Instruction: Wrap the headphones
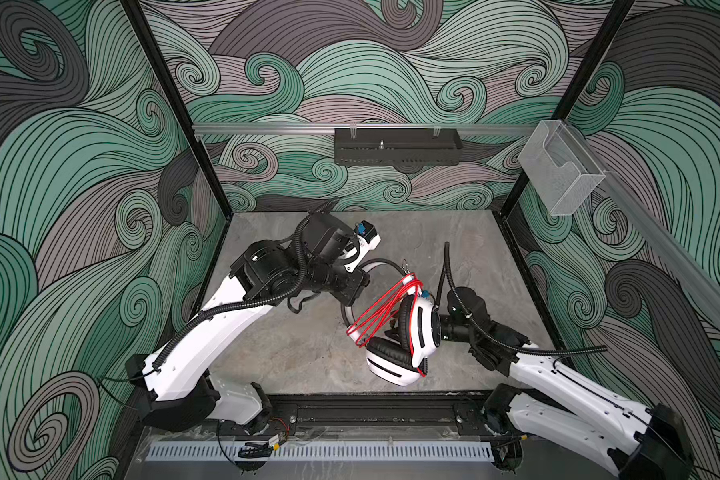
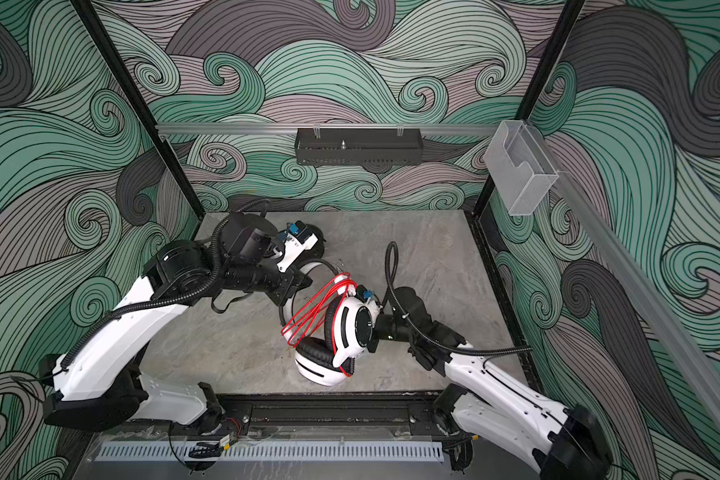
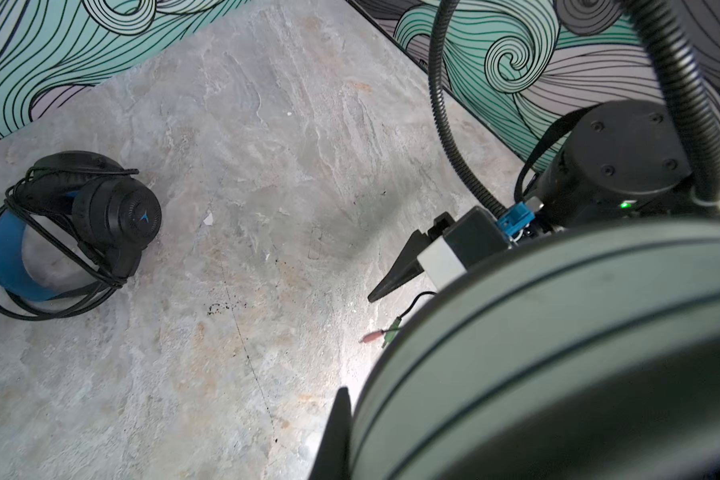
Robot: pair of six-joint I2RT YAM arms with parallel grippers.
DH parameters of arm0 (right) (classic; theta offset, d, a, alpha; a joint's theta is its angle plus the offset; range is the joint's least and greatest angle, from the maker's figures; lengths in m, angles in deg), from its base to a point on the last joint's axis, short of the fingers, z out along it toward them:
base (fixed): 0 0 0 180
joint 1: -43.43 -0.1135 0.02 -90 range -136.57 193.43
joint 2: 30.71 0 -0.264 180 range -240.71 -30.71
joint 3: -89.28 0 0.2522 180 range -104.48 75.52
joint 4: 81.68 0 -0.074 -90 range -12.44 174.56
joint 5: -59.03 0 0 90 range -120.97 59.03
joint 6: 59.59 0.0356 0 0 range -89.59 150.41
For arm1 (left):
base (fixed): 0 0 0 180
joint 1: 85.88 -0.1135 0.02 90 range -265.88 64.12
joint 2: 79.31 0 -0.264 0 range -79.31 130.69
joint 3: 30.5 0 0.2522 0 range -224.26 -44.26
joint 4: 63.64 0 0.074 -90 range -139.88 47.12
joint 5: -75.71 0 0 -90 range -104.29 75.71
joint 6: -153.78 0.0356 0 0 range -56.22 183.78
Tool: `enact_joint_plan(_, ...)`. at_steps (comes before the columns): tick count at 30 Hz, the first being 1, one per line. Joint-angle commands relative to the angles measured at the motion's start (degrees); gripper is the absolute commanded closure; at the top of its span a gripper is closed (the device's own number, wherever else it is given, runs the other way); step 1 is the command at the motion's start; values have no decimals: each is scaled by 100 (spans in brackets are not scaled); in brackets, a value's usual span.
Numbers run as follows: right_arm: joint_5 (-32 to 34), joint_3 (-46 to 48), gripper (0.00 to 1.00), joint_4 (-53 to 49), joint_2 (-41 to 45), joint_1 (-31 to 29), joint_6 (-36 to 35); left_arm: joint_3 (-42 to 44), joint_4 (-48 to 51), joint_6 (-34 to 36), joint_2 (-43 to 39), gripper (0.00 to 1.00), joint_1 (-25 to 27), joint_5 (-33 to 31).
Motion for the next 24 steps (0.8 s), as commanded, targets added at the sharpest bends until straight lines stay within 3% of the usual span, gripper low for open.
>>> enact_joint_plan(1, -235, 5, 43, 325, 5, 87, 139, -78, -454, -303, -214, 100, -79, 372)
enact_joint_plan(9, -368, -3, 52, 365, -97, 139, 183, -3, -763, -562, -394, 100, -349, 651)
enact_joint_plan(14, -428, -6, 65, 393, -104, 168, 209, 96, -987, -733, -487, 100, -441, 763)
enact_joint_plan(22, -309, -17, 100, 263, -59, 229, 147, 239, -1312, -1019, -631, 100, -642, 883)
enact_joint_plan(24, -263, -9, 100, 236, -24, 253, 149, 303, -1416, -1119, -703, 100, -720, 875)
